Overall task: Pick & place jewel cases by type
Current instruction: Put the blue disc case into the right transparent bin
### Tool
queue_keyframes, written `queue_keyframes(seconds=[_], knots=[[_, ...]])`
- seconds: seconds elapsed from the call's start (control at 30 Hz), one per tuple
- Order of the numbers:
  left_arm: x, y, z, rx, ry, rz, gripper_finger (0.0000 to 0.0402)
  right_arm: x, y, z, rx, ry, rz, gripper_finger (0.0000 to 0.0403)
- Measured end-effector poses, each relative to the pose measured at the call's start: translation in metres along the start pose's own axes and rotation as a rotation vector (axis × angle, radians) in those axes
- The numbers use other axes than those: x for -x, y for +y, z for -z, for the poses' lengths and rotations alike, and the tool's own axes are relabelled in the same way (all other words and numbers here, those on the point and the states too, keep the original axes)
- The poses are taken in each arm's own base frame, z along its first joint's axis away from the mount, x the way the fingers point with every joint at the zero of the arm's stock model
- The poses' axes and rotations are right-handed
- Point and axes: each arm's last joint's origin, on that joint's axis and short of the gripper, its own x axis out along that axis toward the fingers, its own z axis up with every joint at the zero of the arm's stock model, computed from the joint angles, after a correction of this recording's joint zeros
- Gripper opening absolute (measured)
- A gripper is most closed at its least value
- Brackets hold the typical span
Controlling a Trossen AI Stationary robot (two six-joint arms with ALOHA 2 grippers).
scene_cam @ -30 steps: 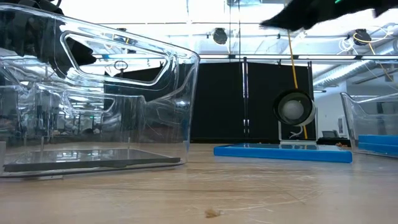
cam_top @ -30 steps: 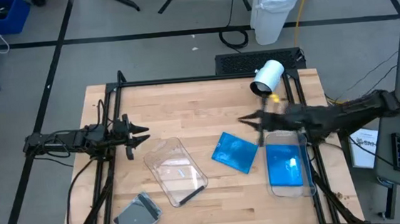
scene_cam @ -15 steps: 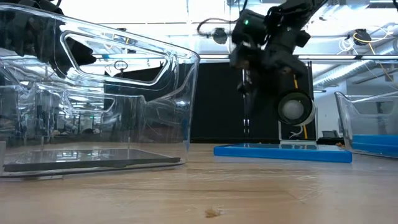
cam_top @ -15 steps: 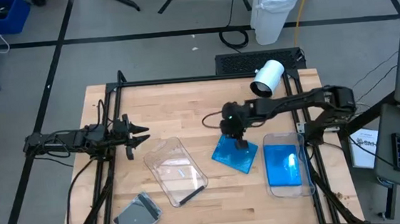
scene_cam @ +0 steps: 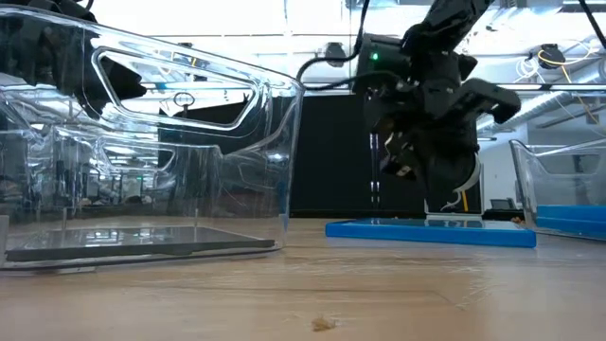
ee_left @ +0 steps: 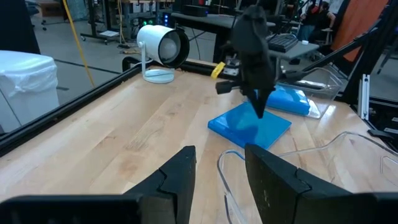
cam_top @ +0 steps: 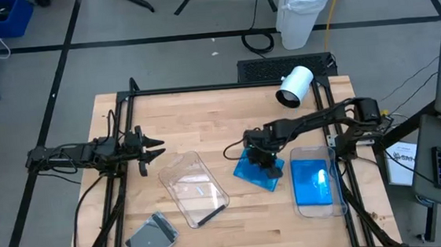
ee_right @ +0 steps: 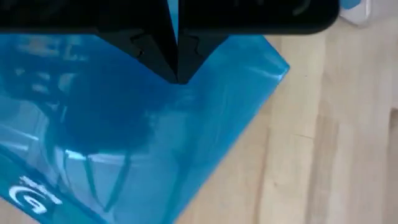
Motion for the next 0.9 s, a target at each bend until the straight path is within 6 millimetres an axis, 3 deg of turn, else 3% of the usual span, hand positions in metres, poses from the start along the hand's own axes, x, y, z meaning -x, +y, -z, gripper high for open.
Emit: queue_keyframes(seconds=[0.27,0.7,0.9], knots=[[0.000,0.000,0.000,0.000,0.000,0.000,0.0145,-0.014,-0.014,0.004,0.000,0.081,0.096,0.0000],[0.001,-0.002,-0.011,0.033,-0.110,0.027,0.0145,0.001,-0.051,0.000,0.047,0.054,0.536,0.0000],[0.001,-0.002,-0.011,0.033,-0.107,0.026,0.0145,0.006,-0.065,-0.010,0.087,-0.076,0.601,0.0000]])
